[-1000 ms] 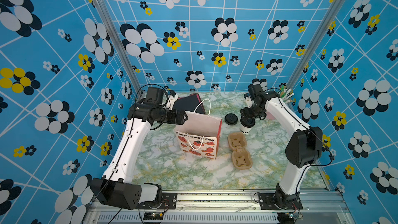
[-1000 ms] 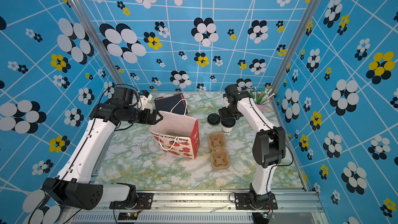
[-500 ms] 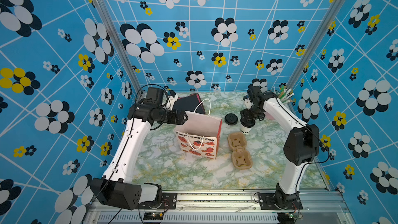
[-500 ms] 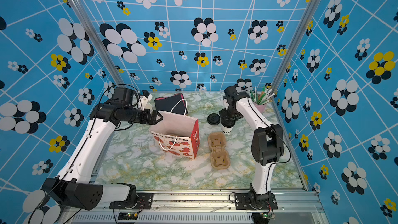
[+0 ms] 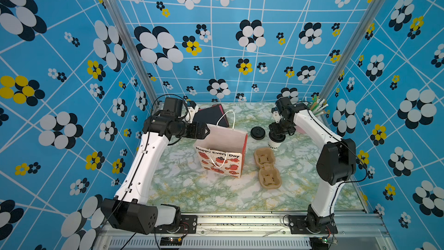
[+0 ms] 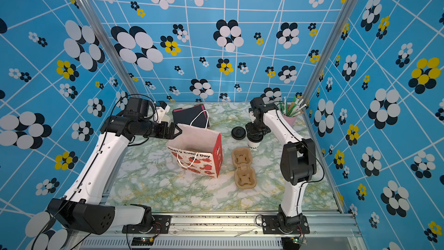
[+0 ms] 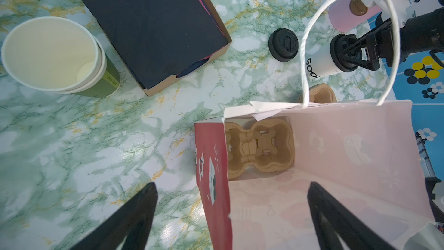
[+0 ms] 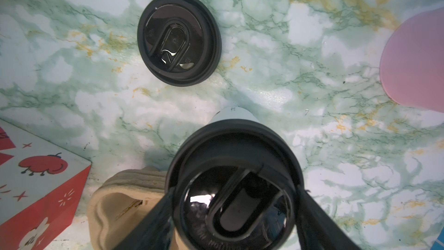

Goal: Pack a coffee takeout order
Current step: Pick up the coffee cup at the middle-right of the table.

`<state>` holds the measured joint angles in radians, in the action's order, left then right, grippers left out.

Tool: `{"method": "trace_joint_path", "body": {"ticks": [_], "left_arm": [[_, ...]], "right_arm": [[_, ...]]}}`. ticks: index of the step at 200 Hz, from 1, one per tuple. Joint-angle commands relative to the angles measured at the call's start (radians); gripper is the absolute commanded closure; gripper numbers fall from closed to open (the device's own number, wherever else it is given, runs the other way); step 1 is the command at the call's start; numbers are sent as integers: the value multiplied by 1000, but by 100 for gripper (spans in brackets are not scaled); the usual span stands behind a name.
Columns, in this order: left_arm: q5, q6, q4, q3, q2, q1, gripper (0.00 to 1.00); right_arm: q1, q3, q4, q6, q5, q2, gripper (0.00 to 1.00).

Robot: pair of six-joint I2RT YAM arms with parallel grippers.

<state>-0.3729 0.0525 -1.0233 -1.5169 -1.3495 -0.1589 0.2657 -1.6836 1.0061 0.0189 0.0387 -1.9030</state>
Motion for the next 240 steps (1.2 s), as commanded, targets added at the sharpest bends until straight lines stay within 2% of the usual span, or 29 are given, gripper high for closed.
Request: {"method": "trace_joint_path", "body": {"ticks": [1, 65, 130, 163, 211, 240], "left_arm": [[6, -13, 4, 14, 22, 8, 1], [6, -11, 4, 16, 21, 9, 1], [4, -6, 11, 18, 17, 8, 1], [3, -5, 12, 16, 16, 8, 1], [2, -5, 15, 19, 13, 7, 1], [-1, -3, 15, 19, 11, 8, 1]], "right_arm": [[-6, 37, 13, 4, -14, -16, 27], [-6, 57, 6, 4, -4, -14, 34], [-6, 64, 8, 4, 9, -14, 35], [-6, 61, 10, 3, 7, -19, 32], [-2, 55, 8, 0, 9, -14, 39], [0, 52, 11, 0, 12, -15, 40]]}}
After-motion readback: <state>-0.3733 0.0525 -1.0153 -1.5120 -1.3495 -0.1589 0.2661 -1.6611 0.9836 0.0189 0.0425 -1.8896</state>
